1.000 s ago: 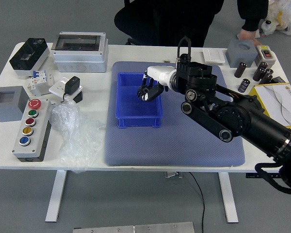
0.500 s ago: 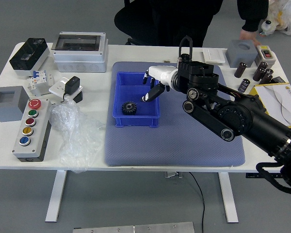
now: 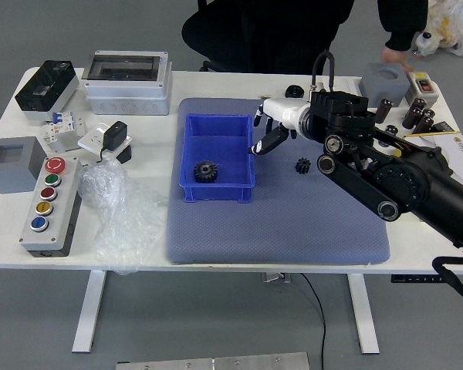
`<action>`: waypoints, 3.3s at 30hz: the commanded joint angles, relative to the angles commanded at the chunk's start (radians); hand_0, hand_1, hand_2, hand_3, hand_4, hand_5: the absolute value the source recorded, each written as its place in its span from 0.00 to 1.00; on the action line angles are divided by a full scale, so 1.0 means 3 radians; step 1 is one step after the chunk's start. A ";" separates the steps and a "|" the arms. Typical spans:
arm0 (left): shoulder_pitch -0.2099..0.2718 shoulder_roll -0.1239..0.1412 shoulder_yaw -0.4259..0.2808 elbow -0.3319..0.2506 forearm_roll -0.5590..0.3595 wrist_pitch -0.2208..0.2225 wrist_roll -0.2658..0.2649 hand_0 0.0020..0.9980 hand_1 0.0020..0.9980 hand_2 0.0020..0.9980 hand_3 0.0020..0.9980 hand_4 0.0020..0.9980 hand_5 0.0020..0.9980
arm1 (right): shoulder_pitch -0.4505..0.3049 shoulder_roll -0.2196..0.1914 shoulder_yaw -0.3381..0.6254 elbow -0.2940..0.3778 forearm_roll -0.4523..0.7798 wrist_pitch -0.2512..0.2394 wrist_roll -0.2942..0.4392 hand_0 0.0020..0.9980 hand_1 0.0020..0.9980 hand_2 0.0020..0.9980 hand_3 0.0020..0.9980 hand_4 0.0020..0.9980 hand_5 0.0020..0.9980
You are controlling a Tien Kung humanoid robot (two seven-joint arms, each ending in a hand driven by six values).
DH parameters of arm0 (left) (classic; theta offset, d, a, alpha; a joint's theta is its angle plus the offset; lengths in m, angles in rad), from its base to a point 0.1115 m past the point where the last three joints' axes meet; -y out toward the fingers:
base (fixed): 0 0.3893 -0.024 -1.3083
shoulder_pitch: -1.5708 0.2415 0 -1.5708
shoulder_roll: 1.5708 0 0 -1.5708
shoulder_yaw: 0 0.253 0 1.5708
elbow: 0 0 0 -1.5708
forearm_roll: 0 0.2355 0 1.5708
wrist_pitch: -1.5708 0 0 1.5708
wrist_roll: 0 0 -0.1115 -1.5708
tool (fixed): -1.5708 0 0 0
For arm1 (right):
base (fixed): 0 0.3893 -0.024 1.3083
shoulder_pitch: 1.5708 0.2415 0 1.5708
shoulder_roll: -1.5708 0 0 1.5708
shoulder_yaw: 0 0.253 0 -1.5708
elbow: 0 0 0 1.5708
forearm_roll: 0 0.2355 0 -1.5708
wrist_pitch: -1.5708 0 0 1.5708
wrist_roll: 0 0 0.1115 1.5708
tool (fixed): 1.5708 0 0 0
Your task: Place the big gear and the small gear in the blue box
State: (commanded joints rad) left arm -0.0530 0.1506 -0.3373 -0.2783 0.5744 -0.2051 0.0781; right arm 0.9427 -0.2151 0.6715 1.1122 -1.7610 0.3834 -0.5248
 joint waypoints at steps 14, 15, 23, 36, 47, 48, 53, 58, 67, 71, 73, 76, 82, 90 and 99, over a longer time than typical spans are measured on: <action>0.0004 -0.0004 -0.0056 -0.0001 0.0019 -0.0001 0.0000 0.87 0.84 0.84 0.80 0.61 0.38 | -0.0138 -0.0288 0.0013 0.0066 -0.0007 0.0015 -0.0001 0.35 0.45 0.62 0.75 0.85 0.43; 0.0005 -0.0005 -0.0057 -0.0001 0.0020 -0.0001 -0.0001 0.87 0.84 0.84 0.80 0.61 0.38 | -0.0144 -0.0305 0.0013 0.0068 -0.0008 0.0016 -0.0002 0.35 0.45 0.62 0.75 0.85 0.43; -0.0016 -0.0008 -0.0075 -0.0004 0.0037 -0.0003 -0.0002 0.87 0.84 0.84 0.80 0.61 0.38 | -0.0173 -0.0443 0.0014 0.0083 -0.0016 0.0028 0.0000 0.35 0.45 0.61 0.74 0.85 0.42; -0.0022 -0.0006 -0.0063 -0.0004 0.0036 -0.0003 -0.0001 0.87 0.84 0.84 0.80 0.61 0.38 | -0.0223 -0.0581 -0.0002 0.0012 0.0012 0.0001 0.0040 0.35 0.45 0.61 0.74 0.83 0.40; -0.0015 -0.0015 -0.0056 -0.0002 0.0034 -0.0002 -0.0001 0.87 0.84 0.84 0.80 0.61 0.38 | -0.0251 -0.0631 -0.0033 -0.0144 0.0084 -0.0064 0.0113 0.36 0.45 0.59 0.71 0.81 0.37; -0.0017 -0.0014 -0.0059 -0.0003 0.0036 -0.0002 -0.0001 0.87 0.84 0.84 0.80 0.61 0.38 | -0.0249 -0.0631 -0.0034 -0.0161 0.0090 -0.0070 0.0121 0.36 0.45 0.59 0.71 0.81 0.37; -0.0015 -0.0014 -0.0053 -0.0001 0.0030 -0.0002 -0.0001 0.87 0.84 0.84 0.80 0.61 0.38 | -0.0228 -0.0613 -0.0050 -0.0247 0.0131 -0.0086 0.0154 0.37 0.46 0.59 0.71 0.81 0.37; -0.0014 -0.0020 -0.0050 -0.0002 0.0028 -0.0003 -0.0001 0.87 0.84 0.84 0.80 0.61 0.38 | -0.0196 -0.0562 -0.0084 -0.0333 0.0190 -0.0091 0.0175 0.37 0.46 0.59 0.71 0.81 0.37; -0.0013 -0.0021 -0.0042 0.0000 0.0022 -0.0001 -0.0001 0.87 0.84 0.84 0.80 0.61 0.38 | -0.0153 -0.0459 -0.0110 -0.0465 0.0276 -0.0112 0.0212 0.43 0.48 0.61 0.71 0.79 0.35; -0.0014 -0.0029 -0.0037 0.0000 0.0020 -0.0001 -0.0001 0.87 0.84 0.84 0.80 0.61 0.38 | -0.0138 -0.0416 -0.0100 -0.0508 0.0292 -0.0119 0.0222 0.44 0.49 0.62 0.70 0.79 0.34; -0.0017 -0.0034 -0.0034 0.0000 0.0019 0.0000 -0.0001 0.87 0.84 0.84 0.80 0.61 0.38 | -0.0128 -0.0390 -0.0092 -0.0534 0.0301 -0.0123 0.0228 0.44 0.49 0.62 0.70 0.79 0.34; -0.0022 -0.0042 -0.0029 0.0001 0.0017 0.0000 -0.0001 0.87 0.84 0.84 0.80 0.61 0.38 | -0.0115 -0.0353 -0.0084 -0.0573 0.0316 -0.0129 0.0237 0.44 0.49 0.62 0.70 0.79 0.34; -0.0027 -0.0060 -0.0015 0.0002 0.0009 -0.0001 -0.0001 0.87 0.84 0.84 0.80 0.61 0.38 | -0.0093 -0.0274 -0.0059 -0.0643 0.0341 -0.0148 0.0257 0.45 0.49 0.62 0.70 0.77 0.32; -0.0043 -0.0081 0.0004 0.0003 -0.0002 -0.0001 -0.0002 0.87 0.84 0.84 0.80 0.61 0.38 | -0.0085 -0.0200 -0.0021 -0.0725 0.0374 -0.0184 0.0298 0.47 0.50 0.62 0.69 0.76 0.30; -0.0055 -0.0085 0.0018 0.0002 0.0000 0.0000 -0.0002 0.87 0.84 0.84 0.80 0.61 0.38 | -0.0092 -0.0167 -0.0025 -0.0834 0.0445 -0.0227 0.0373 0.48 0.50 0.63 0.69 0.76 0.30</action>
State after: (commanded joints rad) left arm -0.0695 0.1251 -0.3321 -0.2778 0.5744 -0.2053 0.0777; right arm 0.9152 -0.2651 0.6640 0.8618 -1.6276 0.3154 -0.4129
